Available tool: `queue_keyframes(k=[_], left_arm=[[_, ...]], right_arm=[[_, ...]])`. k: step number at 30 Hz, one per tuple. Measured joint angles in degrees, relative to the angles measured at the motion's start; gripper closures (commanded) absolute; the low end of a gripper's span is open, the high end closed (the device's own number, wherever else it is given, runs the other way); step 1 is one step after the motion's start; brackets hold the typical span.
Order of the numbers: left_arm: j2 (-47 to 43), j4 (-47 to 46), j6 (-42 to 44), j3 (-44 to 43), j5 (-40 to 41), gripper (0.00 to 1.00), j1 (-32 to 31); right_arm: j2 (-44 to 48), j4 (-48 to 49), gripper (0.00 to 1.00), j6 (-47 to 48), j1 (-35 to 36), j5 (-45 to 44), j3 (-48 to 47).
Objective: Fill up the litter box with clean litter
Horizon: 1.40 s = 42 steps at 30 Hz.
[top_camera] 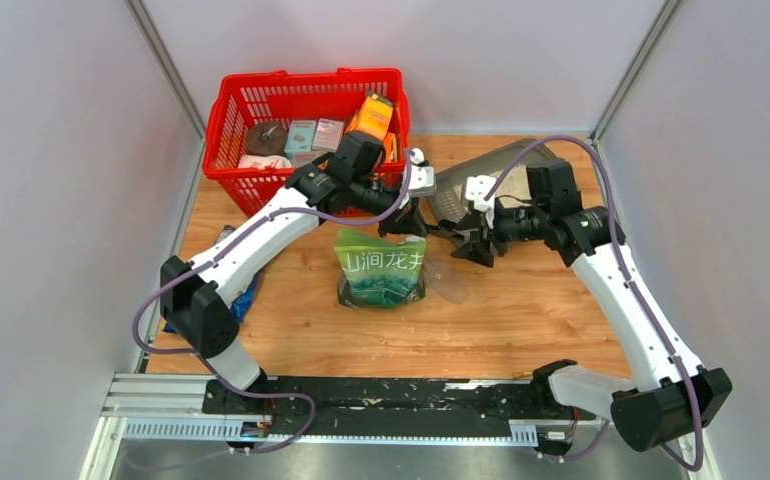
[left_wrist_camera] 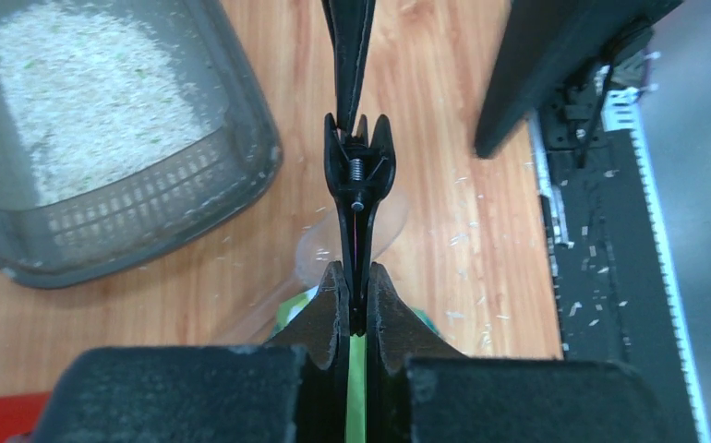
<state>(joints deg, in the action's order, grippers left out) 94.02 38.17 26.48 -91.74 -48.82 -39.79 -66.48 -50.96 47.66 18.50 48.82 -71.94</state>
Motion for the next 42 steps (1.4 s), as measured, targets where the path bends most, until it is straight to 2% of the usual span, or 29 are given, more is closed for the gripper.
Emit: queue_keyframes(k=[2, 3, 7, 12, 19, 28, 42], left_arm=[[0.0, 0.1, 1.0, -0.3, 0.7, 1.0, 0.3], [0.0, 0.4, 1.4, -0.3, 0.9, 1.0, 0.5], [-0.3, 0.2, 2.3, 0.5, -0.9, 1.0, 1.2], [-1.3, -2.0, 1.6, 2.4, -4.7, 1.0, 1.7], [-4.0, -9.2, -5.0, 7.2, -6.1, 1.0, 2.5], [-3.9, -8.9, -5.7, 4.4, -6.2, 1.0, 3.9], [-3.5, -8.7, -5.9, 4.3, -6.6, 1.0, 4.5]], right_arm=[[0.0, -0.2, 0.17, -3.7, -0.6, 0.9, 0.0], [0.0, -0.1, 0.16, -5.5, -1.2, 1.5, -0.2], [0.2, 3.8, 0.16, -13.8, -5.1, 2.3, -1.0], [0.0, 6.3, 0.21, -20.8, -5.6, 4.7, -2.8], [-3.7, 6.1, 0.28, -21.7, -5.5, 11.2, -6.2], [-6.3, 11.1, 0.35, -24.0, -5.1, 15.3, -5.3], [-7.8, 14.9, 0.42, -25.2, -3.6, 15.8, -4.8]])
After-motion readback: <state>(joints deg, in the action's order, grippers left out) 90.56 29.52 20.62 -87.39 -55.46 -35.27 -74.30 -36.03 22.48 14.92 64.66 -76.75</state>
